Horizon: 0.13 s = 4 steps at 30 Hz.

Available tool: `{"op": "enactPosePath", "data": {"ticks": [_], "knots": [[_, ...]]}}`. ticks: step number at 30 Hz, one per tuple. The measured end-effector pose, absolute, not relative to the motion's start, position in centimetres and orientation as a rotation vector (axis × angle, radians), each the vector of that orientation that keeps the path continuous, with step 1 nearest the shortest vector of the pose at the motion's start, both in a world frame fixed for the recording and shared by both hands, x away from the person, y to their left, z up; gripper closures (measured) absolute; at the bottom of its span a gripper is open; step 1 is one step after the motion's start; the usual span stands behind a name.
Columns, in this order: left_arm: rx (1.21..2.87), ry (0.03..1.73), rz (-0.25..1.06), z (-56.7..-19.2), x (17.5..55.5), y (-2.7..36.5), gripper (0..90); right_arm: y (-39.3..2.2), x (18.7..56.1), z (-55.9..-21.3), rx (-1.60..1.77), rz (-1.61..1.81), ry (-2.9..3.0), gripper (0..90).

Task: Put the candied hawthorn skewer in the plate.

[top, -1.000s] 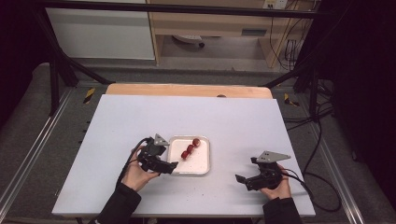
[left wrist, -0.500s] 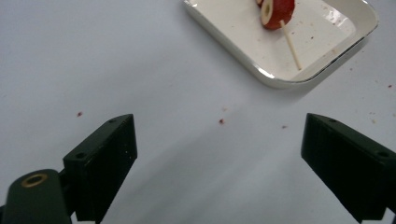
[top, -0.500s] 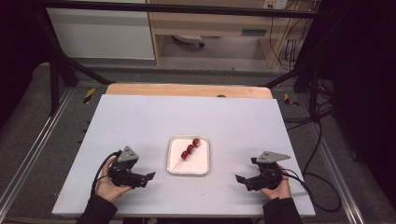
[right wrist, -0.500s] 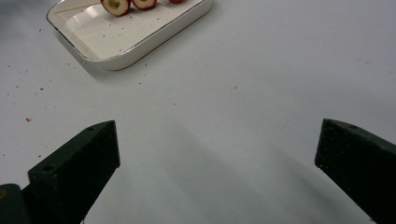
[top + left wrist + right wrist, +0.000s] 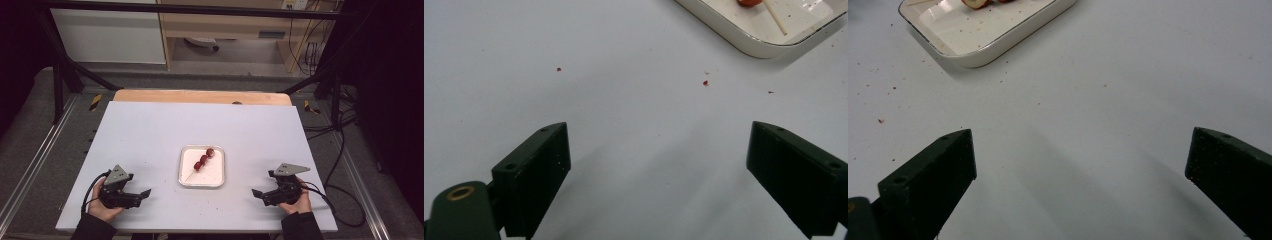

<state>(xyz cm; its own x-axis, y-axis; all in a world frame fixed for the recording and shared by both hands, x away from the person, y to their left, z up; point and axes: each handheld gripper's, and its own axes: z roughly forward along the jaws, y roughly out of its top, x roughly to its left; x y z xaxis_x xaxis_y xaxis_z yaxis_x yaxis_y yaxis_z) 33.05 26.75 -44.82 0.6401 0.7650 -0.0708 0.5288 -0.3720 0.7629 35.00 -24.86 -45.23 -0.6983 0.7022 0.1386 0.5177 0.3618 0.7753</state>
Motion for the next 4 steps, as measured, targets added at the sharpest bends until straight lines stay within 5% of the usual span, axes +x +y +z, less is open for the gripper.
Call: {"op": "enactPosePath", "data": {"ticks": [4], "knots": [[2.071, 1.007, 0.376, -44.91, 33.0, 26.65, 10.6, -24.84, 34.98, -45.26, 1.096, 1.247, 2.41, 0.5]]}}
